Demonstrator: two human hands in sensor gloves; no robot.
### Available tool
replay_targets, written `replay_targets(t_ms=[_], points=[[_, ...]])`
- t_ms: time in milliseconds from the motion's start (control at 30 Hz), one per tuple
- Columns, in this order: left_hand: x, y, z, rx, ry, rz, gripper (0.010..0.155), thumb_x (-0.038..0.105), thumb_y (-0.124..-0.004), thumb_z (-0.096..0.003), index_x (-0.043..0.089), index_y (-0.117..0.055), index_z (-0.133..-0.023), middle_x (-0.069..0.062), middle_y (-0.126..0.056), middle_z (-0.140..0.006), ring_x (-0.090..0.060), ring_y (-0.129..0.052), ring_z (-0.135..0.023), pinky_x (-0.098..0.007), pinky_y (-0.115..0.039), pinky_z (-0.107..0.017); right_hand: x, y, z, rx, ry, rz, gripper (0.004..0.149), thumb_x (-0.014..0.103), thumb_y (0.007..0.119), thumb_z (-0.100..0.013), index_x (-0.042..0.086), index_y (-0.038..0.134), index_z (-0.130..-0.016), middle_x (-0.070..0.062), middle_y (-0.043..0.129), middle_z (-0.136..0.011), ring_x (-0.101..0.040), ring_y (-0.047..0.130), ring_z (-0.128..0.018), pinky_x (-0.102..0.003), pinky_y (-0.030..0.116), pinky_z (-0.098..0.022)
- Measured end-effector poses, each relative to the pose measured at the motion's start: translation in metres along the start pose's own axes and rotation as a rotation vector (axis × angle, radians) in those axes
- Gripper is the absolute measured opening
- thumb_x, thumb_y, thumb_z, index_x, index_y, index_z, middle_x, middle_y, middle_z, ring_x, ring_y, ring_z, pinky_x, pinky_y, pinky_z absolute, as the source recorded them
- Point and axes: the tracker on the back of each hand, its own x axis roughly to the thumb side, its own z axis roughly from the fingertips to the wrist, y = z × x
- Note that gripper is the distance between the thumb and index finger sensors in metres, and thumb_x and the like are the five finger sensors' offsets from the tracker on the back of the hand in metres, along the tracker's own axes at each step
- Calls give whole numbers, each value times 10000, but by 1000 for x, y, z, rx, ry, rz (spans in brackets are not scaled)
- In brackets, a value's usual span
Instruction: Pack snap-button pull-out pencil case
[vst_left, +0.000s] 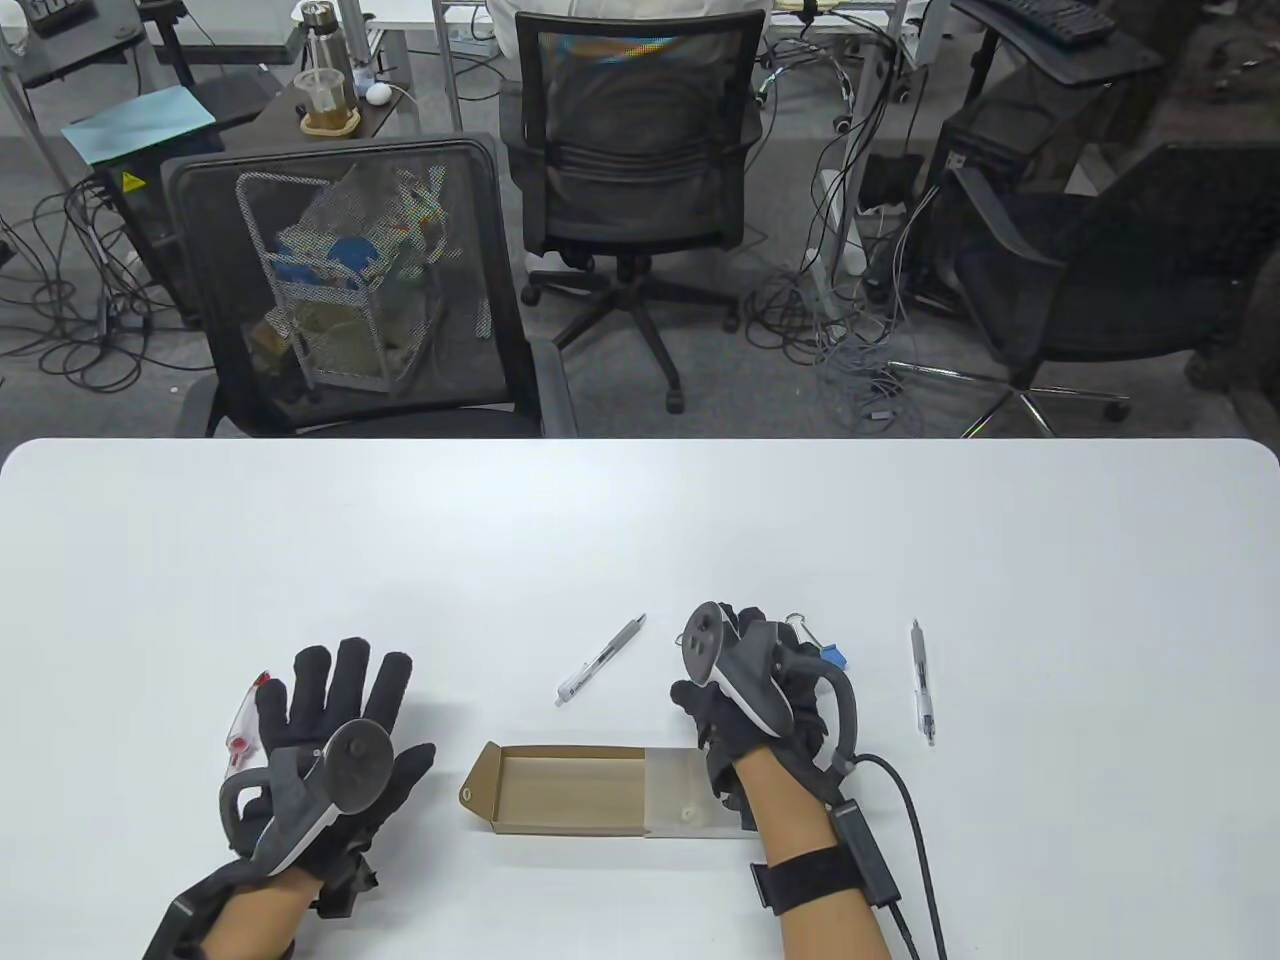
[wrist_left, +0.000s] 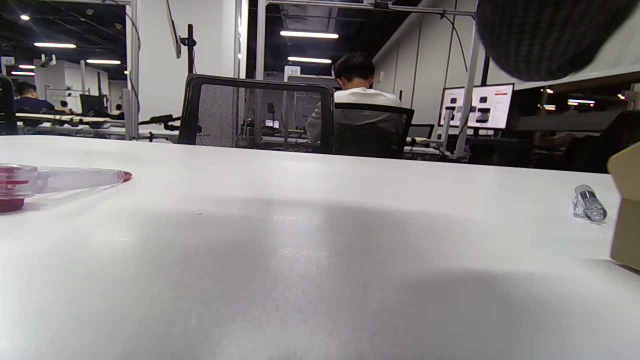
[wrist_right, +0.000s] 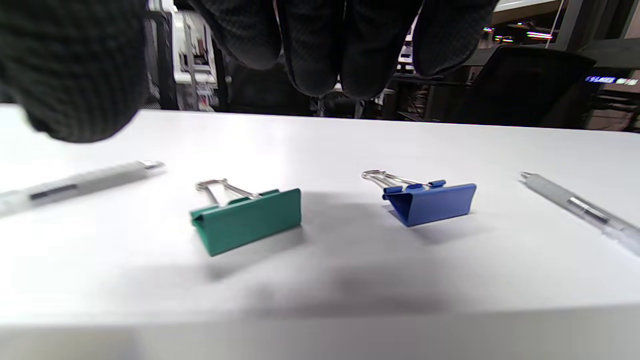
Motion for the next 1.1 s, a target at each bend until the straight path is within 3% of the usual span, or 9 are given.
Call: replay_targets(t_ms=[333,867,1100], points=[[-1,0,0,-4,-6,-3,928,704,-767,-325,538,-287,-1102,126,-197,-1247,-290,-133,-1214,-637,-135,-848,26,17,-26,171,79,152,796,666,856,-311,367,643,-1017,50,739,-1100,-270,770,-978,-526,615,-757],[-2,-2,1,1,-10,-1,927,702,-769,-327,536,-290,-1103,128,-201,-1246,-290,-137,-1213,-639,-136,-847,27,24,-26,159,92,188,693,600,857,-335,344,719,-964,83,845,-992,-231,853,-882,-496,667,-721],[-3,-1,1,1,-9,5,928,701,-769,-327,535,-289,-1103,129,-200,-1246,-289,-135,-1213,-638,-134,-847,20,13,-16,65,11,139,678,582,807,-363,346,681,-985,87,794,-1024,-242,812,-912,-502,645,-734]])
